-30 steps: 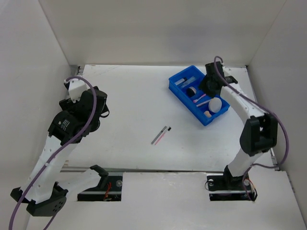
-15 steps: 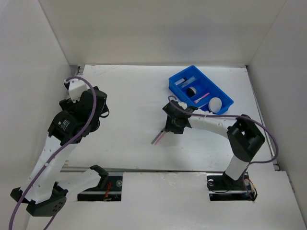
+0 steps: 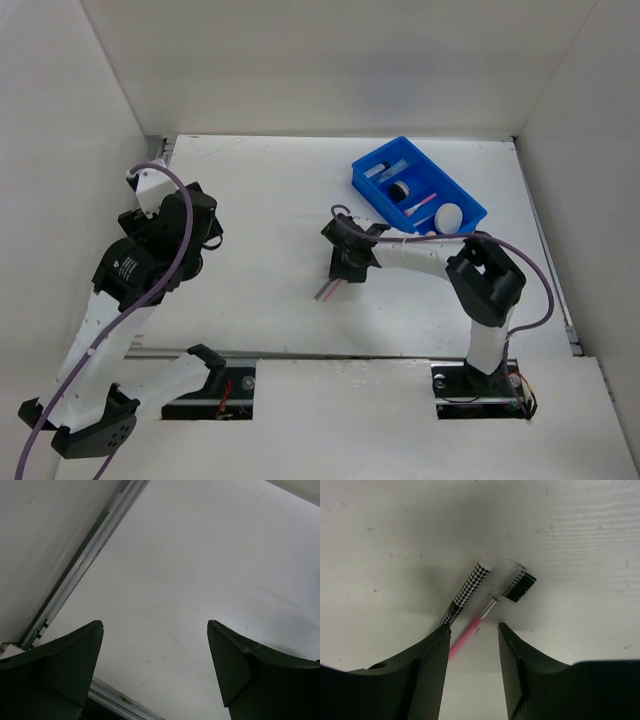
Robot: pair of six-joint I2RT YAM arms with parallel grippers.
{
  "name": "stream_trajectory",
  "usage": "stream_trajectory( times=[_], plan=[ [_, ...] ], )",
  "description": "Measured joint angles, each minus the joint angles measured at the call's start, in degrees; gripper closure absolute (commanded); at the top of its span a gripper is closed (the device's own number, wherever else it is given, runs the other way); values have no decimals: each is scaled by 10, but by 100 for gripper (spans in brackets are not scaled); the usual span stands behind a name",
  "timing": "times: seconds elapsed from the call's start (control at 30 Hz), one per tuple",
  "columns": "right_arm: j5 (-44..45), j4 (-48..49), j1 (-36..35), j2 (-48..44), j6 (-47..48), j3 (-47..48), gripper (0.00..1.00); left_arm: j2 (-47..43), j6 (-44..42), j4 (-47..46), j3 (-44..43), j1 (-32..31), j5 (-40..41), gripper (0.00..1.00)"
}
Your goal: Organize the makeup
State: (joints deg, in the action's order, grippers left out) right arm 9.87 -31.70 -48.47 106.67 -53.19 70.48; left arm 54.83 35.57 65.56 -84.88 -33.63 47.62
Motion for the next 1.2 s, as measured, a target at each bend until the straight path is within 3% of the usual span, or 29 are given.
stream_trajectory(
  times=[0.5, 0.9, 1.2],
  plan=[
    [56, -21, -5, 29, -13, 35, 66, -4, 0, 4, 0, 0, 1, 18],
    [119, -46, -7, 29, -23, 33, 96, -11, 1, 5, 1, 0, 2, 18],
    [155, -105, -3, 22, -15, 70, 98, -11, 1, 5, 2, 0, 2, 18]
  ],
)
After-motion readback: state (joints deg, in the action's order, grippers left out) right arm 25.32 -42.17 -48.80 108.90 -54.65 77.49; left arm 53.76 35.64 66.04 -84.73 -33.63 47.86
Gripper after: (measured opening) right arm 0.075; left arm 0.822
